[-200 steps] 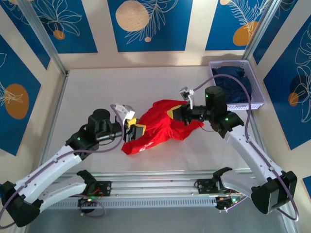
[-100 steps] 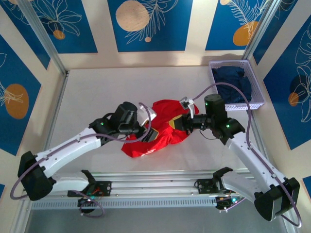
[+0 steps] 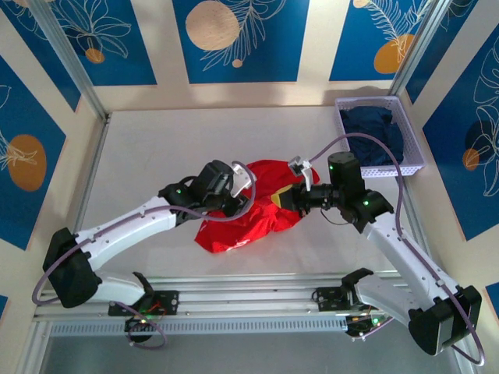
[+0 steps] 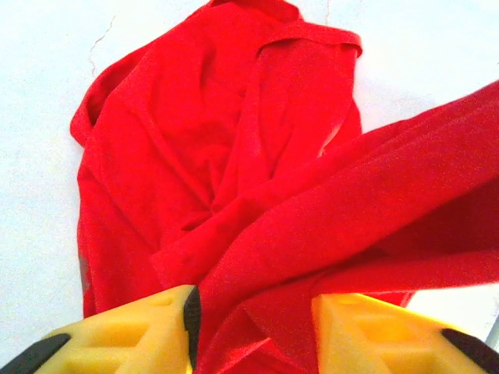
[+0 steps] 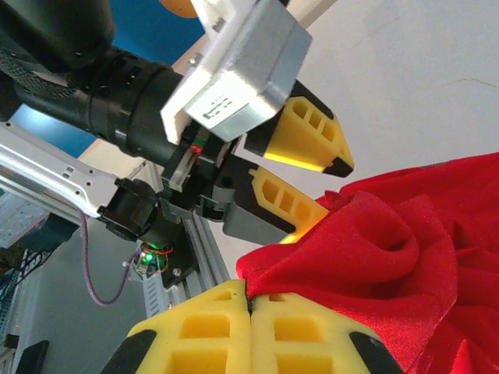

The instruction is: Fold the inside-out t-shirt

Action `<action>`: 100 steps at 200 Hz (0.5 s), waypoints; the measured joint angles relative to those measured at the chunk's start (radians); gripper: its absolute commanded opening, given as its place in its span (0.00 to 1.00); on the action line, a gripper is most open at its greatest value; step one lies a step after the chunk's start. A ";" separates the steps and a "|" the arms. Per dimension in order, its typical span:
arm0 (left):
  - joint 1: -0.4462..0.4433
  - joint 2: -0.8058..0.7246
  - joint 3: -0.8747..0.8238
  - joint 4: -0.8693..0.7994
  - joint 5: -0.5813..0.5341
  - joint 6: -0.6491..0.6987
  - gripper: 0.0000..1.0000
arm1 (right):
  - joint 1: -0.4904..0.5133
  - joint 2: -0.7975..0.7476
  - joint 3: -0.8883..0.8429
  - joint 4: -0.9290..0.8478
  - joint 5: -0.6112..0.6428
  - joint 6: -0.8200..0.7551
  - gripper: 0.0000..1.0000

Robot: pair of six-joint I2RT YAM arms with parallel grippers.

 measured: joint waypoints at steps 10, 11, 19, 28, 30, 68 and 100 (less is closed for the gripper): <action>0.002 0.000 0.004 0.002 0.016 0.000 0.34 | 0.000 0.000 0.000 -0.004 0.006 -0.003 0.00; 0.002 0.000 0.004 0.001 0.016 0.000 0.33 | 0.000 0.000 0.000 -0.005 0.008 -0.003 0.00; 0.003 0.000 0.004 0.001 0.023 -0.002 0.27 | 0.000 -0.001 0.000 -0.008 0.014 -0.007 0.00; 0.004 0.000 0.004 -0.002 0.026 0.000 0.21 | 0.000 -0.003 0.000 -0.012 0.024 -0.009 0.00; 0.005 0.000 0.004 -0.003 0.026 0.000 0.19 | 0.000 -0.005 0.000 -0.013 0.026 -0.010 0.00; 0.010 -0.003 -0.006 -0.040 0.026 -0.015 0.10 | -0.007 -0.038 0.000 -0.020 0.061 -0.010 0.00; 0.010 -0.006 -0.038 -0.063 0.031 -0.031 0.00 | -0.019 -0.054 0.000 -0.013 0.072 -0.009 0.00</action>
